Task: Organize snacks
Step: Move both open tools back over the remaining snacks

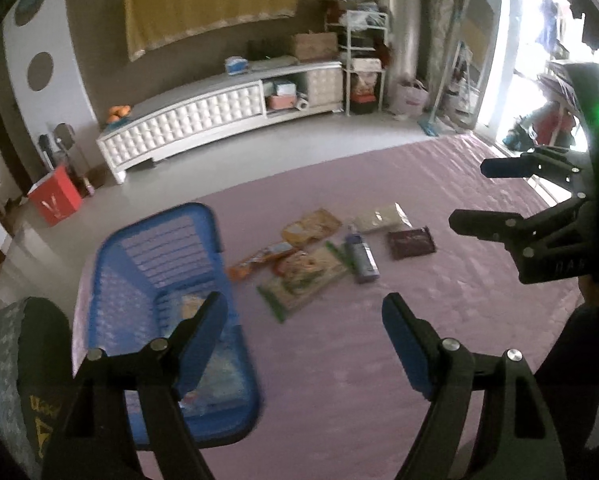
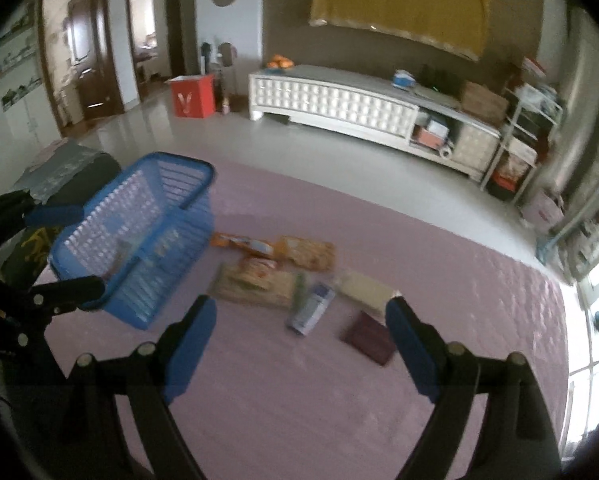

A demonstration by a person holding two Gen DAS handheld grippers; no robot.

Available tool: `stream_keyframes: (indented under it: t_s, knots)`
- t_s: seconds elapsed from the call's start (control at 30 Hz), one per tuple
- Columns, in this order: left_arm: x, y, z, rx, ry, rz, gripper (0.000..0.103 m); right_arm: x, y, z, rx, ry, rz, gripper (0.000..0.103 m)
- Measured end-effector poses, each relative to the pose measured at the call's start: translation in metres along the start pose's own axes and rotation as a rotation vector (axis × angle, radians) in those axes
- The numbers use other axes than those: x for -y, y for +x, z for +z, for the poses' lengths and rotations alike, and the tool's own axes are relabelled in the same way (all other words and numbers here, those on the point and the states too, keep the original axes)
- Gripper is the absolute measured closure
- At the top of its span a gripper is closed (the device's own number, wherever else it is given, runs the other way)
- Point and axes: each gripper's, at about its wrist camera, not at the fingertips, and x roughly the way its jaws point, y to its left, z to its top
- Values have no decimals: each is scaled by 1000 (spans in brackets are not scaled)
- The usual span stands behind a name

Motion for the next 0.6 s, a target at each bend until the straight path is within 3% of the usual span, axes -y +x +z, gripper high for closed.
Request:
stream_keyframes:
  t_s: [0.27, 0.6]
  knots:
    - [36, 51, 6, -82, -2, -36, 25, 45, 28, -31, -69, 32, 1, 14]
    - [57, 119, 7, -195, -21, -60, 25, 80, 87, -58, -159, -57, 87, 14]
